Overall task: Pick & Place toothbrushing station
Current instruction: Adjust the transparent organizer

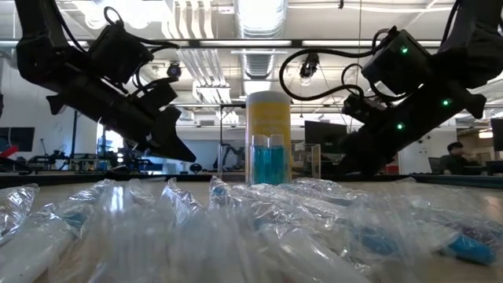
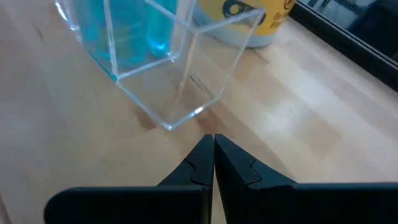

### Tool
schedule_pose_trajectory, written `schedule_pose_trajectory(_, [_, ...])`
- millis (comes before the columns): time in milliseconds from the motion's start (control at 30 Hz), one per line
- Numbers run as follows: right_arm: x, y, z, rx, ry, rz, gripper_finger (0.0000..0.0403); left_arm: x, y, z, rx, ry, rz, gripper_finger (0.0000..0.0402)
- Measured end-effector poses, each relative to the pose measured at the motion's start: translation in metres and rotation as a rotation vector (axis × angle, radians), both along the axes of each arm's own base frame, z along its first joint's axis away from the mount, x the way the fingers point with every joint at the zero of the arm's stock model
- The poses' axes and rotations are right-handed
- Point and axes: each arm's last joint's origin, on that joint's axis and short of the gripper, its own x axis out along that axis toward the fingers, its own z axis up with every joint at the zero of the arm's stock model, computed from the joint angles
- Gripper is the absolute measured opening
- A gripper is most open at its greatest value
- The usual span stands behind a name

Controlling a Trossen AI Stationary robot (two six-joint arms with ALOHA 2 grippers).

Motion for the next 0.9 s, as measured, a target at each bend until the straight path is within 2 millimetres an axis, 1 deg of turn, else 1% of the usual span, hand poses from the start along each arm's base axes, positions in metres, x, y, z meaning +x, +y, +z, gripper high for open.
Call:
schedule_pose_trajectory(267, [0.002, -0.002, 0.004, -0.030, -0.040, -0.038, 0.0008, 0.001, 0.001, 0.001, -0.027, -0.020, 0.019, 0.0002])
schedule_pose_trajectory(367, [0.002, -0.002, 0.003, -0.053, -0.008, -0.018, 0.0008, 0.002, 0.001, 0.002, -0.028, -0.025, 0.014, 0.0002])
schedule_pose_trajectory(500, [0.001, -0.002, 0.002, -0.094, 0.040, 0.016, 0.0008, 0.003, 0.000, 0.002, 0.006, 0.004, -0.057, 0.0003])
schedule_pose_trajectory(633, [0.000, -0.004, 0.003, -0.157, 0.047, -0.031, 0.0008, 0.003, 0.000, 0.002, 0.031, 0.020, -0.073, 0.0003])
schedule_pose_trajectory(900, [0.006, -0.003, 0.010, -0.139, -0.058, -0.056, 0.0008, 0.003, 0.006, 0.003, 0.044, 0.027, -0.059, 0.0003])
